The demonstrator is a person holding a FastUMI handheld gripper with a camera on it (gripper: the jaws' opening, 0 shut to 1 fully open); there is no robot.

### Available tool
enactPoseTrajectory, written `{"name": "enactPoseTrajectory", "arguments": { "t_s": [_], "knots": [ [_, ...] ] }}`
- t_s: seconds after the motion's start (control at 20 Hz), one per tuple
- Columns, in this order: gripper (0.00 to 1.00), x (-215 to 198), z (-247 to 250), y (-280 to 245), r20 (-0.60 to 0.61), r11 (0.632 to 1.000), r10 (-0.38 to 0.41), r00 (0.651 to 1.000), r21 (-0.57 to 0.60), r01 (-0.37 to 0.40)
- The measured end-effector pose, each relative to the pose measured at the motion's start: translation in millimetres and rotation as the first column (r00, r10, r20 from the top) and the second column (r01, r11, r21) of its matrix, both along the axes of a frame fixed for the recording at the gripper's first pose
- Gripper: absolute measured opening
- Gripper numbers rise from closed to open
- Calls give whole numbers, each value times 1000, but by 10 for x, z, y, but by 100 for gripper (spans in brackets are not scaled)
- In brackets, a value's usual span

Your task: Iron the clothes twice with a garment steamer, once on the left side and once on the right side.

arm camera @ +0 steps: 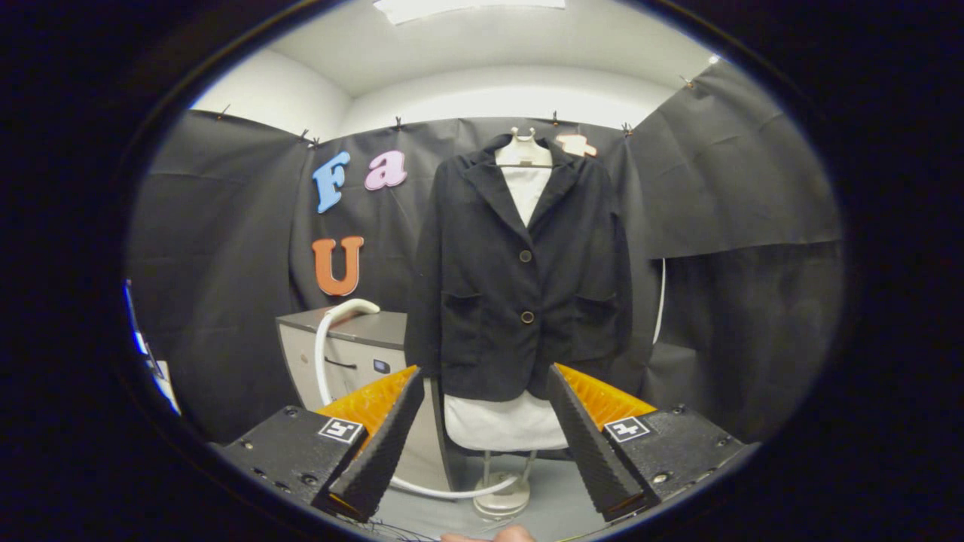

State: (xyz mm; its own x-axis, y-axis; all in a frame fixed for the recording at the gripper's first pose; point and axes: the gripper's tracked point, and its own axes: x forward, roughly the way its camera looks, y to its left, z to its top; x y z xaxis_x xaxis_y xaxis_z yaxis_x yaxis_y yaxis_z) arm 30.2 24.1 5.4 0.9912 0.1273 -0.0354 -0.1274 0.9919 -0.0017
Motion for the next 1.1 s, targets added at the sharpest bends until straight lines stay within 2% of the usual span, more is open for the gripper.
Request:
{"name": "enactPoseTrajectory", "arguments": {
  "t_s": [0.4,0.55,0.65,0.9,1.1],
  "knots": [
    [100,188,279,684,4,998,51,999,38,-51],
    [100,273,344,910,-37,999,33,999,37,-32],
    [100,283,489,1117,-32,998,48,998,36,-47],
    [100,371,796,1695,-14,988,146,989,40,-146],
    [100,558,783,2159,-38,971,237,971,32,-235]
  ]
}}
